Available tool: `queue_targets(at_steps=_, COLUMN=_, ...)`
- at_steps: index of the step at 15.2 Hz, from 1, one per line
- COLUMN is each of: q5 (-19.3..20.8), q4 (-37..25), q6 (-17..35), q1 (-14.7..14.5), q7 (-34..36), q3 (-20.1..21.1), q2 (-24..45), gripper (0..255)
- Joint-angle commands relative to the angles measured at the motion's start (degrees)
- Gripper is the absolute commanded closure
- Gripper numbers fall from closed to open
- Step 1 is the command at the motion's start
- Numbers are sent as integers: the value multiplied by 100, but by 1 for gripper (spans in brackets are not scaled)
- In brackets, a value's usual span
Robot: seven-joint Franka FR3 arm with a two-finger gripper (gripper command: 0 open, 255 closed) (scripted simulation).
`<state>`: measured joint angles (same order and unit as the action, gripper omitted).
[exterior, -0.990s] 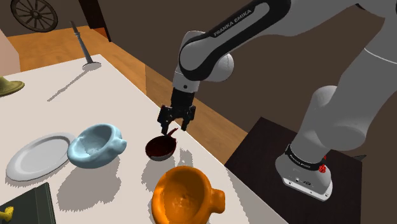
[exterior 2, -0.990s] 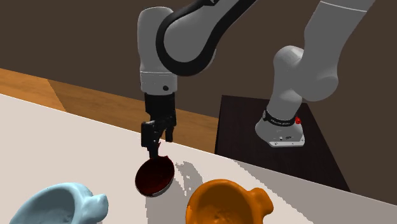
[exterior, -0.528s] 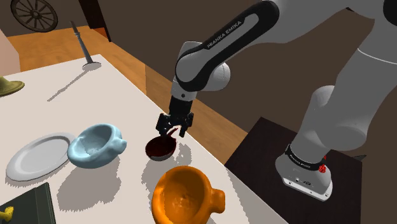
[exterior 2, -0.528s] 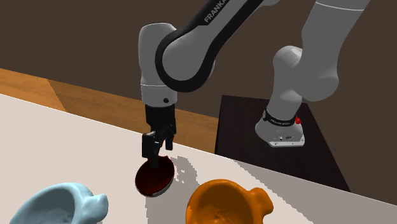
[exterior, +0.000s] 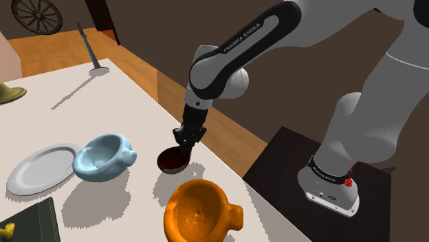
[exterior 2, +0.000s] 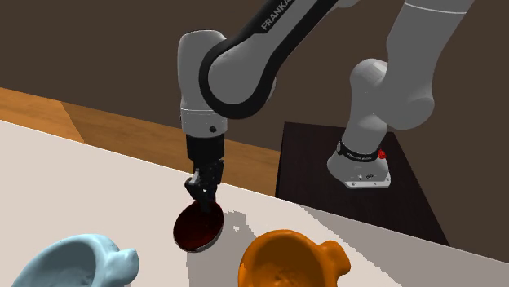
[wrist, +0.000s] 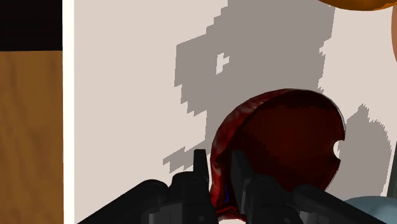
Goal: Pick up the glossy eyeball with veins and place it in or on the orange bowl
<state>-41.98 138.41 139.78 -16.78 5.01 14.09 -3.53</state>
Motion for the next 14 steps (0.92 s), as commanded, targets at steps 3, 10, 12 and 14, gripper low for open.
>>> queue_targets(at_steps=3, q5=0, q4=1, q6=0, q1=0, q7=0, q3=0, q2=-1, gripper=255)
queue_targets(at_steps=10, q5=119, q4=-60, q6=-204, q1=23, q7=157, q3=-16, q2=-167, gripper=255)
queue_targets(at_steps=12, q5=194, q4=-107, q6=-343, q1=39, q7=258, q3=-26, q2=-273, gripper=255)
queue_targets(at_steps=14, q5=264, q4=-159, q6=-482, q1=54, q7=354, q3=-37, q2=-374, gripper=255)
